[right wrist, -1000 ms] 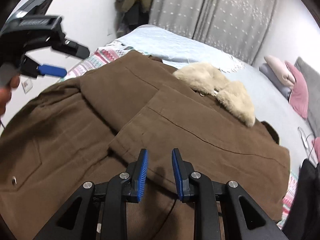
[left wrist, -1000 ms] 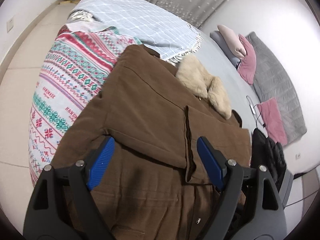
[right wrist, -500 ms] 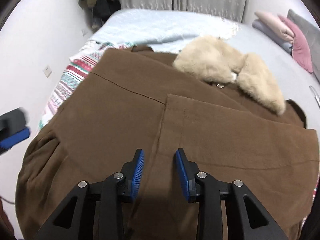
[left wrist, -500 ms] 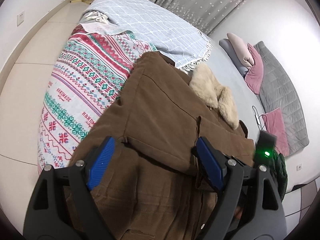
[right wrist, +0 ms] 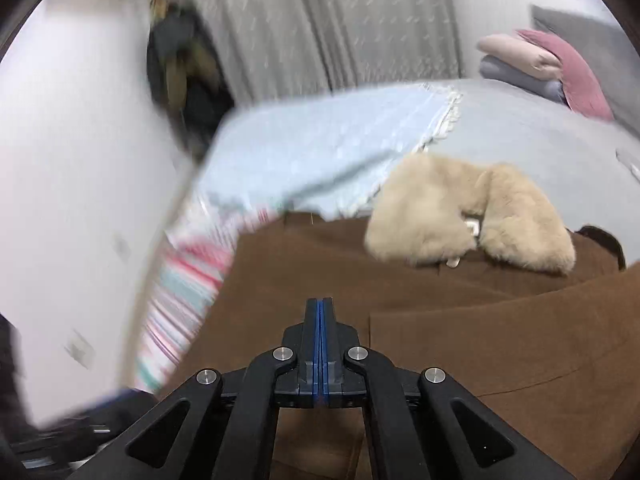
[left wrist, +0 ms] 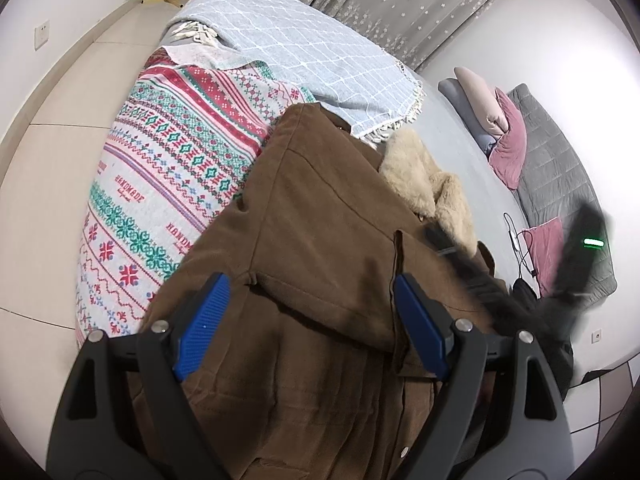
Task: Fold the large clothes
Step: 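Release the sleeve with the right gripper and press the fold flat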
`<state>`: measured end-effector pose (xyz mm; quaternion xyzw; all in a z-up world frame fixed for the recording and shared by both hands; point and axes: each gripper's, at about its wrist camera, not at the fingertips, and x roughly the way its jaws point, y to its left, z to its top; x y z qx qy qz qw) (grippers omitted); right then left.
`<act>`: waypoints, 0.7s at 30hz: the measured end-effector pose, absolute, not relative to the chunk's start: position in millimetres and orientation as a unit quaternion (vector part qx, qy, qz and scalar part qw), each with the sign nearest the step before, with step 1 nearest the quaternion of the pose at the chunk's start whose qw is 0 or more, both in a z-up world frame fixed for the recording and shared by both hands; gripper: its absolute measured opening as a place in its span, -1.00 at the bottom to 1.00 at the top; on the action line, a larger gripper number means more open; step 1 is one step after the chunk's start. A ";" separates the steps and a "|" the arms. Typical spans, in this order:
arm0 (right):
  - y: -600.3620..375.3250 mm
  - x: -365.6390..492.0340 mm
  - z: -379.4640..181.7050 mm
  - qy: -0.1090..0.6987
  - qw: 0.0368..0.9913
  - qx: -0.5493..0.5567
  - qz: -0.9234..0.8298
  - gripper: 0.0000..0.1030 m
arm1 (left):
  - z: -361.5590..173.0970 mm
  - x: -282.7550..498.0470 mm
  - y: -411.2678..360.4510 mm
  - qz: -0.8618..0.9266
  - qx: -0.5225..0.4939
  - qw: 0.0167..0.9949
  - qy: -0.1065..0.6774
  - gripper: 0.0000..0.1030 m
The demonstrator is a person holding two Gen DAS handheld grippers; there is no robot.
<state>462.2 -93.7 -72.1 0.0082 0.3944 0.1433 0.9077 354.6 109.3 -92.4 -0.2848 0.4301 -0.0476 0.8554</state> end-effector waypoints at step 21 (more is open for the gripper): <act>-117.4 444.7 -96.5 0.417 0.900 -0.012 0.127 -0.28 | -92.0 352.7 123.1 -0.040 -0.292 0.853 0.431 0.64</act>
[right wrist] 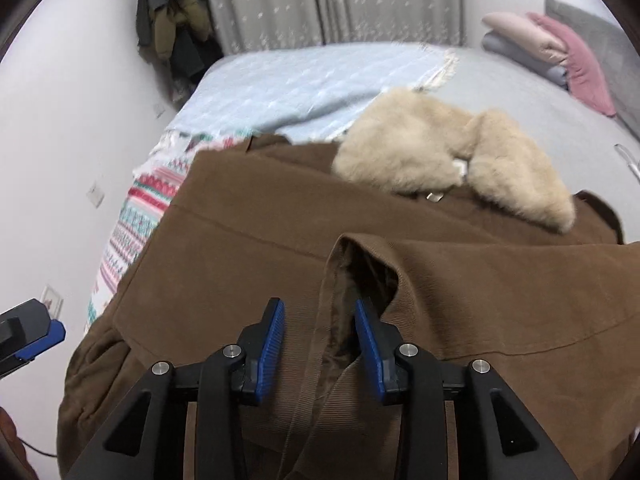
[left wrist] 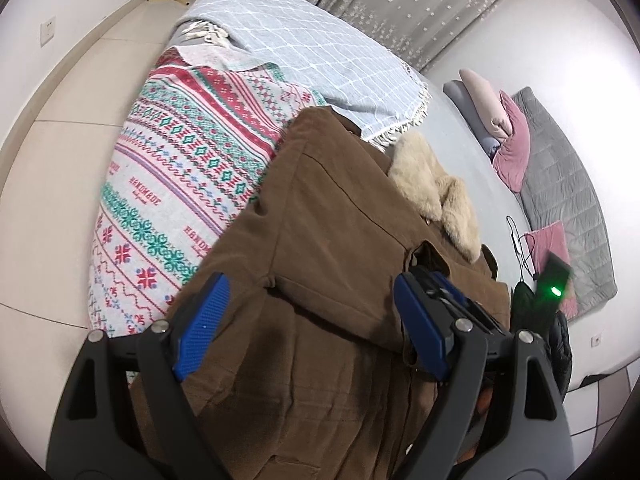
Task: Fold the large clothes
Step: 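Release the sleeve with the right gripper and press the fold flat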
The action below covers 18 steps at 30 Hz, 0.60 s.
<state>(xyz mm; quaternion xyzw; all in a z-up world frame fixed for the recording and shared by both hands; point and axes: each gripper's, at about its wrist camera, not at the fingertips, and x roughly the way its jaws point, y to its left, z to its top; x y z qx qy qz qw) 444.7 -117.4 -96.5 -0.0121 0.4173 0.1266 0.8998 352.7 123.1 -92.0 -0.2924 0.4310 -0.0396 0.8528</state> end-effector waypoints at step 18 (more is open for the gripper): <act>-115.5 472.0 -63.9 0.353 0.929 0.048 0.098 -0.83 | -95.2 356.2 113.1 -0.044 -0.290 0.849 0.439 0.64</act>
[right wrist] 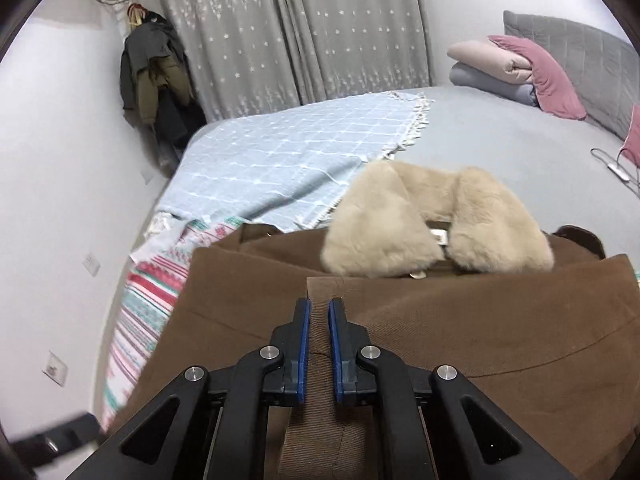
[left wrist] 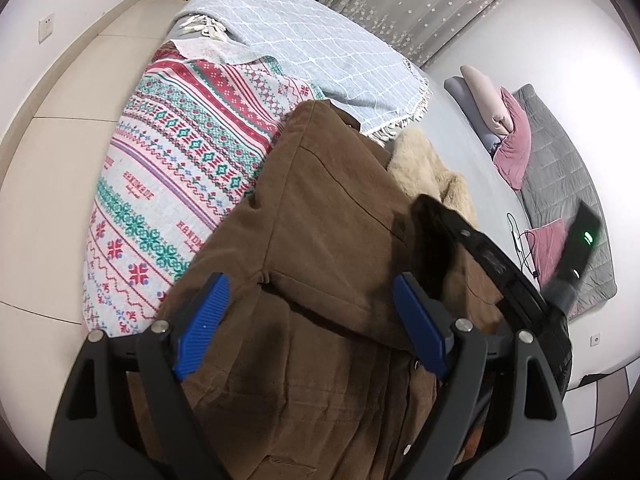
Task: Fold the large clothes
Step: 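Release the sleeve with the right gripper and press the fold flat, then grasp the coat side with the right gripper and fold it over lengthwise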
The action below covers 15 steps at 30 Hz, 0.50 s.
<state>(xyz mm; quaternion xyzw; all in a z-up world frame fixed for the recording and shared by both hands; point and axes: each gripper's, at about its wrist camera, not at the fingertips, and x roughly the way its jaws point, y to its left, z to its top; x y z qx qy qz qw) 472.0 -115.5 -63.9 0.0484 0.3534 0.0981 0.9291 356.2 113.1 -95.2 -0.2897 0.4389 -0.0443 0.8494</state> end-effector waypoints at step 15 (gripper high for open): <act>-261.7 401.0 -81.6 0.455 0.873 0.092 0.149 -0.16 | -94.4 352.5 100.2 -0.053 -0.266 0.854 0.444 0.64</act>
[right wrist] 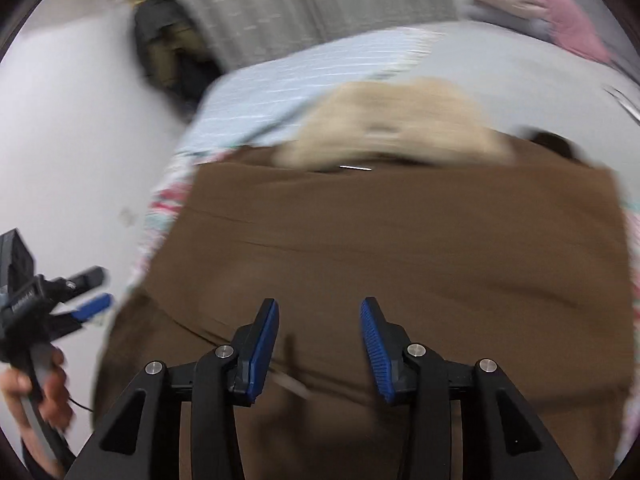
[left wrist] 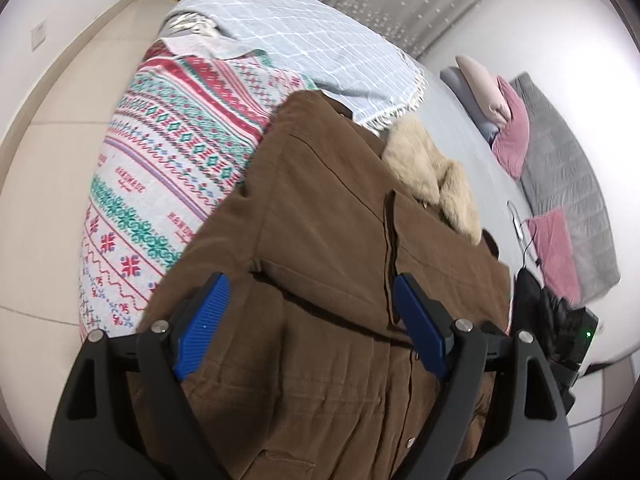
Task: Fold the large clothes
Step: 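Grasp the coat side with the right gripper and fold it over lengthwise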
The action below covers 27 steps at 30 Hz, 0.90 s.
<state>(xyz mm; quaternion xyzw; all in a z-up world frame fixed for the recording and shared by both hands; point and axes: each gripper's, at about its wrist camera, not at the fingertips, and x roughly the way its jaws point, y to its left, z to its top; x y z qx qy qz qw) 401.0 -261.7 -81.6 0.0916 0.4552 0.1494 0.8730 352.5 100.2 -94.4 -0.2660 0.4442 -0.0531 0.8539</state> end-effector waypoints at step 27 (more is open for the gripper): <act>-466.0 344.0 -139.6 0.462 0.851 0.242 -0.064 -1.00 | -116.6 321.2 89.1 -0.051 -0.207 0.852 0.478 0.64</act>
